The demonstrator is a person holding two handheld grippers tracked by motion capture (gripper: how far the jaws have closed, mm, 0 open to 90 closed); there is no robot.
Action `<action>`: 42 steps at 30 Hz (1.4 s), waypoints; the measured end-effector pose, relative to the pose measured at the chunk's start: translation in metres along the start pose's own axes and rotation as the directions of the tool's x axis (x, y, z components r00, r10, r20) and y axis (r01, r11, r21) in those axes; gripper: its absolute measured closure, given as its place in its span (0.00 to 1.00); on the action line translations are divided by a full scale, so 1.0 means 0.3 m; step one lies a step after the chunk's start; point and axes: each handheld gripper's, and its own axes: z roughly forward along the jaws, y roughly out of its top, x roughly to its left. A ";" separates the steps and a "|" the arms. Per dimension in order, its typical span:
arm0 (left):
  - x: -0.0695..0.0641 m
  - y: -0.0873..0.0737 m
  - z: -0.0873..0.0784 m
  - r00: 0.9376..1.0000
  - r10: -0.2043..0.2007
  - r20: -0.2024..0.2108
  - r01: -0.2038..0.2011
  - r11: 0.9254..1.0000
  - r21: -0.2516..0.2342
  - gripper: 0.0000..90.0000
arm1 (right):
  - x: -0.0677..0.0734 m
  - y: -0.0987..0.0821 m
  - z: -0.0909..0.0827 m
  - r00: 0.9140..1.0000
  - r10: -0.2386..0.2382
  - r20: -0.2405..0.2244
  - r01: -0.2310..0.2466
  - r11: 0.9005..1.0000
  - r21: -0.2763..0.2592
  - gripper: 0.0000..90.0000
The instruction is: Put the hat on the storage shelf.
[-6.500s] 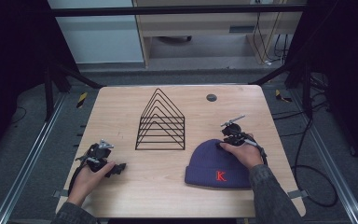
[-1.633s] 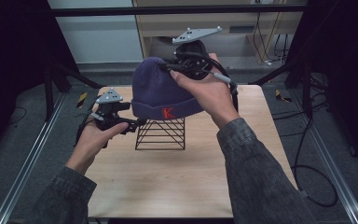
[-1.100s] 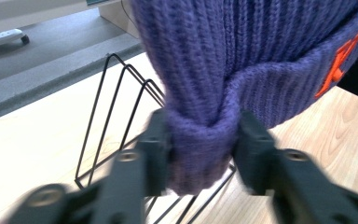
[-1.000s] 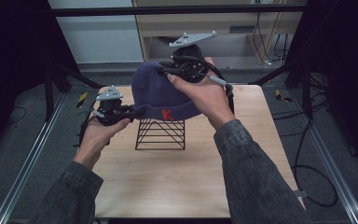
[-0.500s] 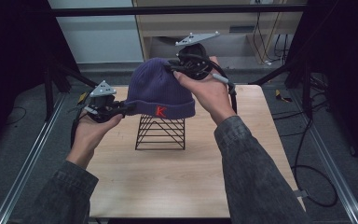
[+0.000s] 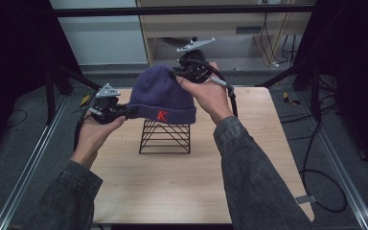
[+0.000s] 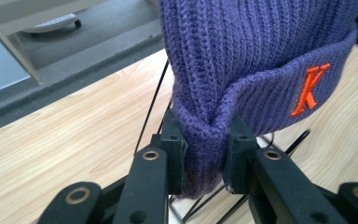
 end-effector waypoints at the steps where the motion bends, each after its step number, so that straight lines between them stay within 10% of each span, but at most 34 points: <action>1: 0.001 -0.005 0.000 1.000 -0.004 0.002 0.004 1.000 0.001 0.81 | 0.005 -0.008 0.005 1.000 -0.007 -0.003 0.007 1.000 0.005 0.86; 42: -0.013 -0.212 0.085 0.999 -0.024 0.049 0.019 0.995 0.094 0.79 | 0.104 -0.163 0.043 0.993 -0.084 -0.083 0.096 0.983 0.155 0.85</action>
